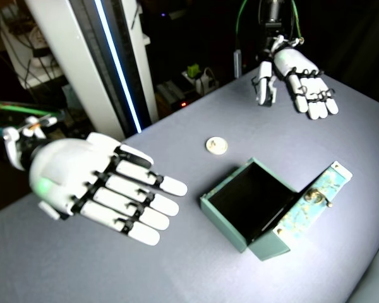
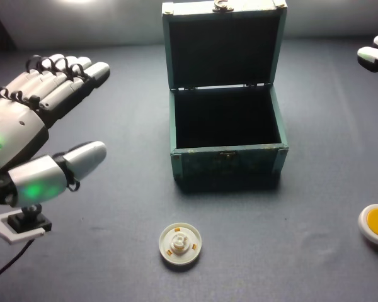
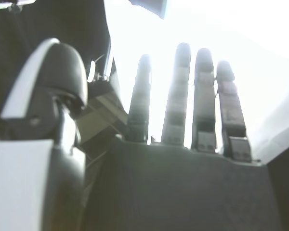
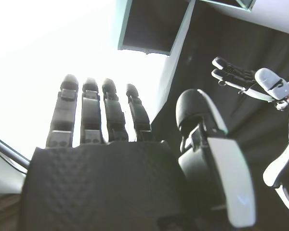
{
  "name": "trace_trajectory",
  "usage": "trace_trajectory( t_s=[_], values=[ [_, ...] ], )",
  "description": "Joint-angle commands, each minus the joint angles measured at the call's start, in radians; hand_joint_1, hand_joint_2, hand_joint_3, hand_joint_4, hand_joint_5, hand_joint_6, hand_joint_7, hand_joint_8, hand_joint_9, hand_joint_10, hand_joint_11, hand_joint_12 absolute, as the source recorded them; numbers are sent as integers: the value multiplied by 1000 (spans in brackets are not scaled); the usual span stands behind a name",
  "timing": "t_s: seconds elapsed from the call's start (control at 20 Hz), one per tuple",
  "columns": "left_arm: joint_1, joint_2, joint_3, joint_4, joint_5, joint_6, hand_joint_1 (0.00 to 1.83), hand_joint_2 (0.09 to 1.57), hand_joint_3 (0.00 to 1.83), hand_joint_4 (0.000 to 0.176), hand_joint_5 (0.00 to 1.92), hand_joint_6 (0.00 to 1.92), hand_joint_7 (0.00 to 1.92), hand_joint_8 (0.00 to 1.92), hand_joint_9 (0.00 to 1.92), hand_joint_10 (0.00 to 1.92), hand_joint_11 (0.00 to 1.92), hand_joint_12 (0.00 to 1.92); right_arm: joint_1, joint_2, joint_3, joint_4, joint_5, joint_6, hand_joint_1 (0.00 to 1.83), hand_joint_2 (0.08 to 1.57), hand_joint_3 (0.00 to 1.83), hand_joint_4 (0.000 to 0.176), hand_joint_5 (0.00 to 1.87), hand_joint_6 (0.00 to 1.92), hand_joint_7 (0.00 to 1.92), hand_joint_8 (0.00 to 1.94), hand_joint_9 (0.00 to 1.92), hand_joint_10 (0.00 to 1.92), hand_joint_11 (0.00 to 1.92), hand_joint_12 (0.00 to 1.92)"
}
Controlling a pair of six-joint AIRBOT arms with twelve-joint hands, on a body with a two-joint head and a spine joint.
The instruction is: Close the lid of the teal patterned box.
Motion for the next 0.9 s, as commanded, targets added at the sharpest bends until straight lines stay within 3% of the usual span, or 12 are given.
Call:
trace_trajectory(
  t_s=[0.0,0.15,0.25,0.4,0.45,0.55,0.6,0.65,0.7,0.8,0.85],
  values=[
    [-7,-4,6,-3,-123,-8,48,1375,20,93,0,0,0,0,0,0,0,0,13,0,5,-5,125,3,559,1411,6,0,98,15,0,0,0,0,0,99],
    [-16,-19,15,4,-111,-16,63,1399,14,58,0,0,0,0,0,0,0,0,14,-3,9,-4,125,3,575,1399,0,0,118,6,3,1,0,0,0,166],
    [-30,-24,24,18,-89,-22,38,1402,11,59,0,0,0,0,0,0,0,0,21,-4,14,-3,124,3,557,1417,5,0,107,2,7,2,0,0,0,13],
    [-49,-27,35,31,-56,-23,60,1395,2,63,3,1,0,0,0,0,0,0,71,-15,40,-3,94,4,677,1445,7,0,36,1,0,0,0,0,0,0],
    [-57,-30,41,36,-40,-23,59,1392,1,65,4,1,0,0,0,0,0,0,94,-25,54,-4,77,4,593,1457,11,0,37,2,0,0,0,0,6,3],
    [-77,-43,58,51,-7,-33,77,1392,0,79,1,0,0,0,0,0,0,0,140,-45,83,-6,46,4,494,1471,0,0,68,7,25,5,32,13,0,566],
    [-92,-53,67,61,10,-38,68,1381,0,103,0,0,0,0,0,0,0,0,170,-55,100,-6,23,4,400,1467,0,0,54,11,34,5,65,32,0,947],
    [-105,-63,76,70,30,-42,96,1379,0,96,8,3,0,0,0,0,10,6,200,-67,117,-6,-4,4,309,1473,0,0,21,18,7,4,77,49,0,1291],
    [-114,-74,85,76,46,-48,114,1379,0,91,15,5,0,0,0,0,11,8,232,-82,140,-5,-35,4,276,1475,0,0,8,17,1,0,82,67,0,1442],
    [-127,-95,106,85,78,-66,93,1381,2,58,23,24,0,0,0,0,0,291,293,-119,187,-6,-98,4,196,1443,0,0,0,0,2,0,39,88,0,1432],
    [-138,-108,119,93,100,-74,86,1381,1,66,32,20,0,0,0,0,0,384,330,-142,215,-6,-129,4,180,1433,0,0,0,0,0,0,7,217,0,1450]
  ],
)
